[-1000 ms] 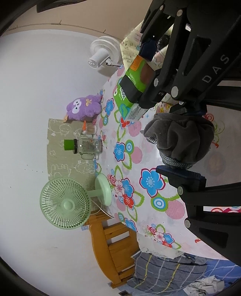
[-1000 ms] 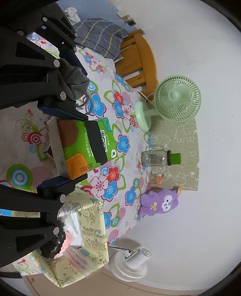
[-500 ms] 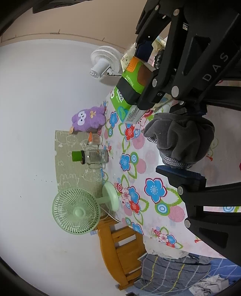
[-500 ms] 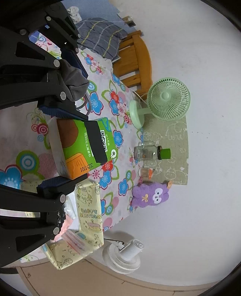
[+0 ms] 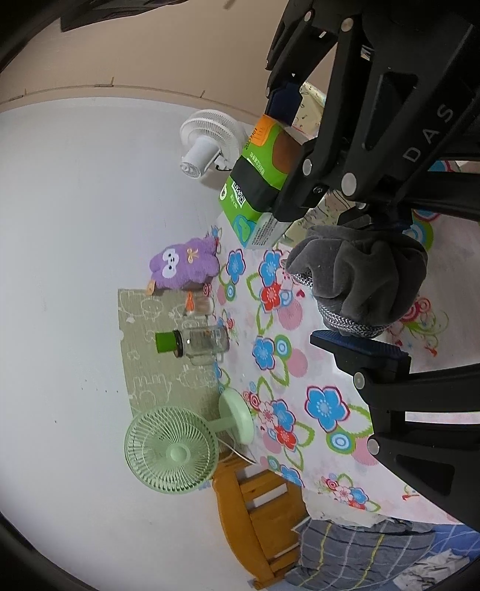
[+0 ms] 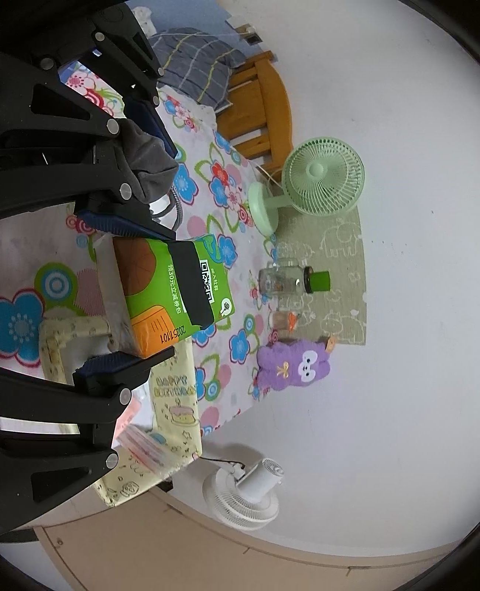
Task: Organize soft objects
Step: 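Carry the grey hat with the left tool while the right tool carries the green tissue pack to the box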
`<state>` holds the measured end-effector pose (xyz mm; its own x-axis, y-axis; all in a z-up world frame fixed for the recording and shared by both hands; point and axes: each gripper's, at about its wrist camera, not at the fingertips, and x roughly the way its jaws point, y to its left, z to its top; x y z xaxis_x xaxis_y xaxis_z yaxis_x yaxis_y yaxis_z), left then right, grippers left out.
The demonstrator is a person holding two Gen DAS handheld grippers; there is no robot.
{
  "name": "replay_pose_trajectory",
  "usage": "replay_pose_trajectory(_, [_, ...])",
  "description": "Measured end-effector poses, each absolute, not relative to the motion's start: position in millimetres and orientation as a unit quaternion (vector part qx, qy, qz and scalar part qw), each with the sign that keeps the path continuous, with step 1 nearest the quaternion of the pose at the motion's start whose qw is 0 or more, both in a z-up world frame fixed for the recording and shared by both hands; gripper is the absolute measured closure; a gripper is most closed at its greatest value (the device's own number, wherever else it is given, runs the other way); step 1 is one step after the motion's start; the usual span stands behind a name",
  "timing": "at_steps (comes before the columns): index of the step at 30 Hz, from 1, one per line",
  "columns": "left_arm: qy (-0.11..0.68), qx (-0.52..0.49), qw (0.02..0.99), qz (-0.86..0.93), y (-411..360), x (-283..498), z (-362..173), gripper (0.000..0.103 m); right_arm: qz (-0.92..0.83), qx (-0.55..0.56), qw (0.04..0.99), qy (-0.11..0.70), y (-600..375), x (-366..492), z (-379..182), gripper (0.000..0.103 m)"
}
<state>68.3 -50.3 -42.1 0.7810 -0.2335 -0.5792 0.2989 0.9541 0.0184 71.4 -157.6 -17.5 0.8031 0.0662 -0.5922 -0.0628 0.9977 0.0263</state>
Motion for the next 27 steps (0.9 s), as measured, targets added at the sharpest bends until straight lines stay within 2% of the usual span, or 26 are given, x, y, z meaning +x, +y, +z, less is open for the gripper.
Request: replay_pose_trajectory(27, [0.303,0.085,0.928,-0.201,-144.4,95.7,-48.0,0.058,-0.019,0.015,0.947,0.321,-242.5,98.4,-23.3,0.046])
